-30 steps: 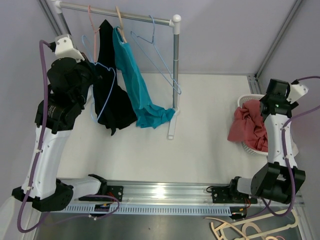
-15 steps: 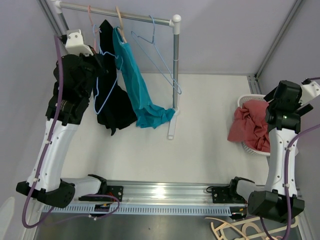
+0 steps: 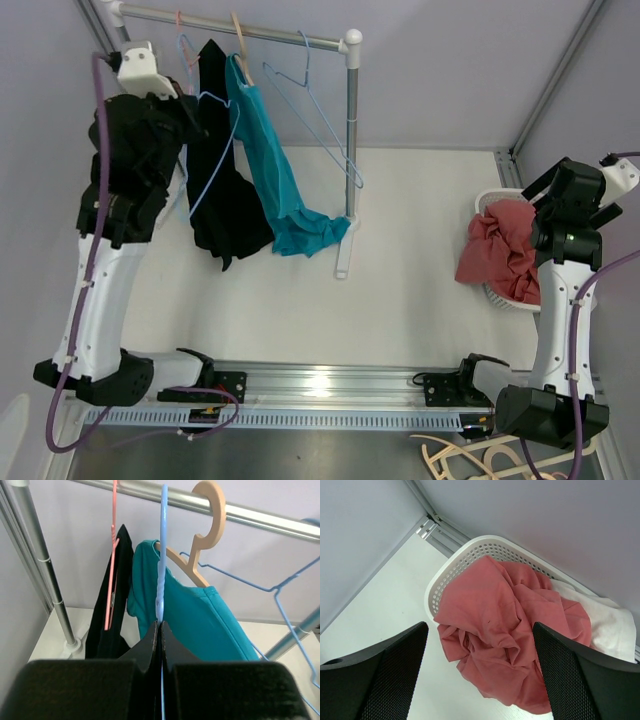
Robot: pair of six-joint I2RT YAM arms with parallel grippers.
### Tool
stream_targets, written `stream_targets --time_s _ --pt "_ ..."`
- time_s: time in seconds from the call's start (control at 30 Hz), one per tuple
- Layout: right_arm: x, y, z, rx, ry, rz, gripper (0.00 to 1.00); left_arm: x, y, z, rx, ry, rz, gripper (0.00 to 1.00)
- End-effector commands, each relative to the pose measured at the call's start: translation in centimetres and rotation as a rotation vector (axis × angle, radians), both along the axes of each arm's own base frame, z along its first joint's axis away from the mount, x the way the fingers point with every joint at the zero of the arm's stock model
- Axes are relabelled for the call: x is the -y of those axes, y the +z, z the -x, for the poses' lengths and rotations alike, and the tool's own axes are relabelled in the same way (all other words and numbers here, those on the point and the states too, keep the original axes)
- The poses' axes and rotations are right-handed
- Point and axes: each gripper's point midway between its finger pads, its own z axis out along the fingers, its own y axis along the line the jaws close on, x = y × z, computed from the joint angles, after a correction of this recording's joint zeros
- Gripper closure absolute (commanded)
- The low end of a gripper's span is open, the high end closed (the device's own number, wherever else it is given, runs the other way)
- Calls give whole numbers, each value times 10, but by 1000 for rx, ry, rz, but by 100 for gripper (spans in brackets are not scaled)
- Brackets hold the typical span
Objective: Remove the t-shirt from the hanger
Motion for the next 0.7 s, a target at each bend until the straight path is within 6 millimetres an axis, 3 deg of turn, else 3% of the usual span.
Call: stream_targets --time_s 0.0,0.03,0.07,0.2,0.27,0.3,0.37,0.4,0.53,0.57,0.6,0.67 --pt "-4 14 -8 49 33 8 10 -9 39 43 34 -31 47 99" --pt "-5 14 -9 50 43 5 9 -13 34 51 2 -23 44 99" --pt "-6 15 -10 54 49 3 10 -20 52 66 43 -11 57 99" --pt "-11 17 -13 67 73 -4 9 -46 71 108 116 52 66 99" --pt "-13 18 -13 76 81 -6 9 -49 69 112 135 64 62 99" --pt "-14 18 -14 78 86 -8 9 -57 78 131 191 68 59 99" --pt "-18 21 -17 87 102 -7 8 -62 68 128 217 102 50 99" --pt "-19 22 -18 87 105 -5 8 -71 73 143 256 126 45 99" --pt "-24 27 -22 100 125 -1 7 -84 59 148 296 189 9 99" --pt "-25 28 -23 103 127 -2 7 -83 51 142 287 195 -19 99" --pt "-28 29 -24 105 138 -2 7 -86 57 141 319 213 -34 99" --pt "-30 32 -27 121 148 -2 6 -83 43 125 291 224 -58 99"
